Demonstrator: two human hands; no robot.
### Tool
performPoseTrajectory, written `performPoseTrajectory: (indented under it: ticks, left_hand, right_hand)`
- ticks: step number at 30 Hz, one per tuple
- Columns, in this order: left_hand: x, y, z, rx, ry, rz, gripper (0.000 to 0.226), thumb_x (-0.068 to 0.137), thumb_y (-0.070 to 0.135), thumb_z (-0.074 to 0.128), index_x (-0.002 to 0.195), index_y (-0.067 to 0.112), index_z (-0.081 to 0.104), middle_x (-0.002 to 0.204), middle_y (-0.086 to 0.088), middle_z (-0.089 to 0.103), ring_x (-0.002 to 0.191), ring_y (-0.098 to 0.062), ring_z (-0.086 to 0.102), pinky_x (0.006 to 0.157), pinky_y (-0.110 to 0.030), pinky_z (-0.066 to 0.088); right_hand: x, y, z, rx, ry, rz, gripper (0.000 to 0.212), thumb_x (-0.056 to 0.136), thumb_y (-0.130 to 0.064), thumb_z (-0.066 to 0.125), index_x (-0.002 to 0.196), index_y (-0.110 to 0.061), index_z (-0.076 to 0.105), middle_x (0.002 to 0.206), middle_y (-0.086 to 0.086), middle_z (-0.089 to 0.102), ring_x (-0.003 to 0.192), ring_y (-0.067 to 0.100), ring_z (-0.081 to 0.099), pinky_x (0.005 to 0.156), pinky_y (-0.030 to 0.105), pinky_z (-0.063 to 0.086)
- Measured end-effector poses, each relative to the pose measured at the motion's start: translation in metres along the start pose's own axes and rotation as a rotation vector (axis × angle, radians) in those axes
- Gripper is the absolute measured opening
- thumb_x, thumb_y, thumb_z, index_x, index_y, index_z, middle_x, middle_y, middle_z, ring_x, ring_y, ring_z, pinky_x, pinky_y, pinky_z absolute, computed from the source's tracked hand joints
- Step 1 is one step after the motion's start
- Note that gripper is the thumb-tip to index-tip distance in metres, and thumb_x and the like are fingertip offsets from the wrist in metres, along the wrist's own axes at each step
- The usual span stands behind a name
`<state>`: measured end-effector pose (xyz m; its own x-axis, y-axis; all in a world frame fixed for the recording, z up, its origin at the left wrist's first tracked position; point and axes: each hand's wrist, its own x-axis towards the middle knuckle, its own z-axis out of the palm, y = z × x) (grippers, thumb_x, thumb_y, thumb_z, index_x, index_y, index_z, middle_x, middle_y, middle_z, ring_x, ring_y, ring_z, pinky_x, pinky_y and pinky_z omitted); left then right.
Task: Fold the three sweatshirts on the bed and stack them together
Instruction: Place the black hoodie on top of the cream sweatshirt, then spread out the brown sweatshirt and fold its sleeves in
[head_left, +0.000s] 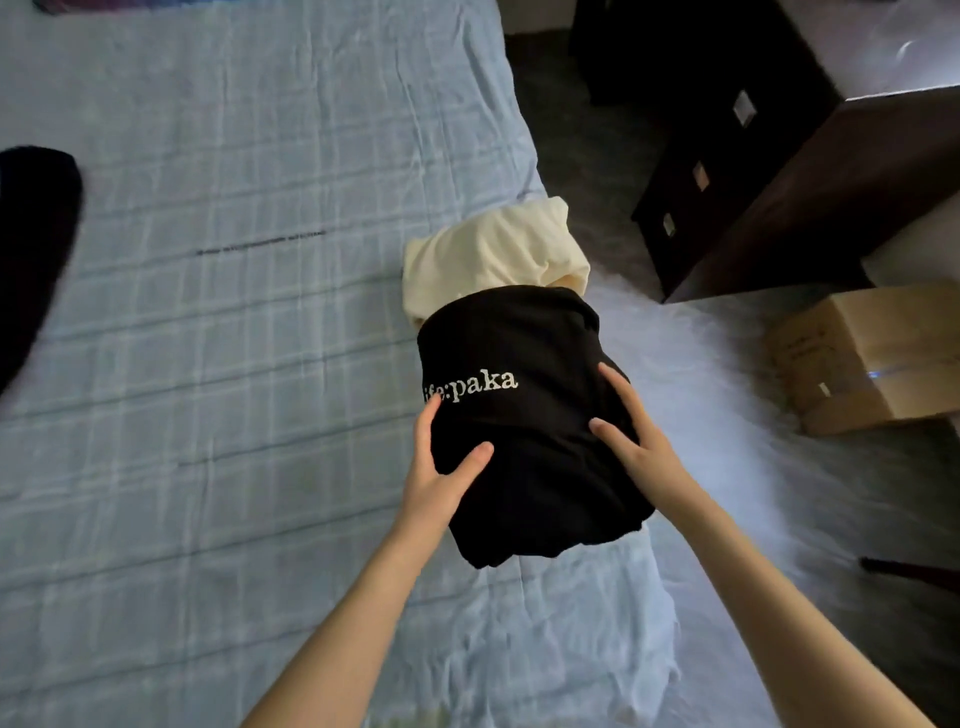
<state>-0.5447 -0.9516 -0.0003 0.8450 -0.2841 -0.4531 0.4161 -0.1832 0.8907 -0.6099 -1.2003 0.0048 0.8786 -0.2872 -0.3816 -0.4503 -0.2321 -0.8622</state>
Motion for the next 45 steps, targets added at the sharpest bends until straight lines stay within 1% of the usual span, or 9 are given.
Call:
performPoseTrajectory:
  ticks: [3, 7, 11, 13, 16, 24, 33, 41, 45]
  left_hand:
    - [0.039, -0.037, 0.019, -0.009, 0.039, -0.034, 0.078, 0.074, 0.048, 0.080, 0.133, 0.066, 0.033, 0.128, 0.045, 0.047, 0.121, 0.016, 0.047, 0.085, -0.003, 0.043]
    - [0.063, -0.067, 0.023, 0.082, 0.011, -0.098, 0.080, 0.080, 0.046, 0.076, 0.141, 0.060, 0.026, 0.152, 0.017, 0.034, 0.138, -0.005, 0.037, 0.113, -0.033, 0.036]
    - [0.056, -0.059, 0.019, 0.618, 0.130, 0.043, 0.077, 0.084, 0.067, 0.052, 0.151, 0.047, 0.018, 0.161, 0.004, 0.005, 0.149, -0.020, 0.009, 0.118, -0.037, 0.016]
    - [0.053, -0.051, 0.031, 0.890, 0.070, 0.297, 0.073, 0.095, 0.060, 0.032, 0.157, 0.029, 0.012, 0.165, -0.001, 0.001, 0.152, -0.023, 0.003, 0.122, -0.040, 0.011]
    - [0.056, -0.056, 0.057, 1.054, 0.018, 0.341, 0.070, 0.100, 0.051, 0.021, 0.156, 0.013, 0.005, 0.165, -0.005, 0.001, 0.152, -0.024, -0.002, 0.123, -0.047, 0.010]
    - [0.098, -0.103, 0.073, 1.281, 0.078, 0.321, 0.070, 0.101, 0.049, 0.022, 0.156, 0.008, 0.014, 0.164, -0.011, 0.013, 0.152, -0.027, 0.009, 0.123, -0.047, 0.012]
    - [0.049, 0.014, 0.043, 1.113, -0.135, 0.123, 0.066, 0.103, 0.042, 0.036, 0.157, 0.013, 0.012, 0.164, -0.011, 0.014, 0.150, -0.028, 0.014, 0.121, -0.038, 0.014]
    - [-0.164, 0.155, -0.069, 1.063, 0.358, 0.703, 0.049, 0.092, 0.037, 0.050, 0.128, 0.005, 0.063, 0.120, -0.008, 0.067, 0.110, -0.023, 0.059, 0.096, -0.030, 0.042]
    - [-0.273, 0.129, -0.113, 1.141, 0.559, 0.606, 0.050, 0.092, 0.039, 0.053, 0.130, 0.008, 0.062, 0.126, -0.007, 0.064, 0.118, -0.023, 0.056, 0.104, -0.031, 0.037]
  right_hand:
    - [0.049, 0.043, 0.005, -0.026, -0.056, 0.034, 0.062, 0.100, -0.027, 0.057, 0.141, -0.065, 0.031, 0.134, -0.052, 0.036, 0.123, -0.025, 0.039, 0.103, 0.016, 0.032]
    - [0.071, 0.076, 0.016, -0.062, -0.080, 0.057, 0.062, 0.101, -0.024, 0.056, 0.145, -0.059, 0.030, 0.145, -0.026, 0.040, 0.138, 0.006, 0.039, 0.108, 0.020, 0.031]
    - [0.064, 0.060, 0.007, -0.534, 0.098, 0.077, 0.062, 0.095, -0.053, 0.049, 0.146, -0.065, 0.016, 0.148, 0.012, 0.039, 0.136, 0.034, 0.035, 0.109, 0.041, 0.034]
    - [0.051, 0.037, 0.021, -0.582, 0.239, -0.103, 0.060, 0.096, -0.052, 0.039, 0.152, -0.055, 0.019, 0.161, 0.009, 0.024, 0.148, 0.030, 0.021, 0.117, 0.046, 0.026]
    - [0.049, 0.035, 0.052, -0.667, 0.110, -0.326, 0.054, 0.102, -0.046, 0.030, 0.155, -0.043, 0.025, 0.166, -0.005, 0.020, 0.155, 0.020, 0.008, 0.124, 0.042, 0.010]
    - [0.094, 0.112, 0.078, -0.853, 0.098, -0.330, 0.053, 0.103, -0.041, 0.025, 0.156, -0.040, 0.023, 0.164, -0.005, 0.024, 0.154, 0.021, 0.010, 0.124, 0.044, 0.009]
    - [0.043, -0.031, 0.030, -0.674, -0.023, -0.253, 0.049, 0.103, -0.039, 0.042, 0.149, -0.023, 0.045, 0.155, 0.001, 0.043, 0.147, 0.025, 0.032, 0.118, 0.049, 0.028]
    - [-0.121, -0.198, 0.048, -0.678, 0.037, -0.755, 0.050, 0.098, -0.036, 0.043, 0.137, -0.009, 0.059, 0.137, 0.012, 0.060, 0.132, 0.034, 0.050, 0.111, 0.048, 0.037]
    - [-0.191, -0.207, 0.104, -0.693, -0.142, -0.945, 0.050, 0.099, -0.040, 0.044, 0.138, -0.012, 0.058, 0.135, 0.011, 0.060, 0.128, 0.034, 0.053, 0.106, 0.052, 0.041]
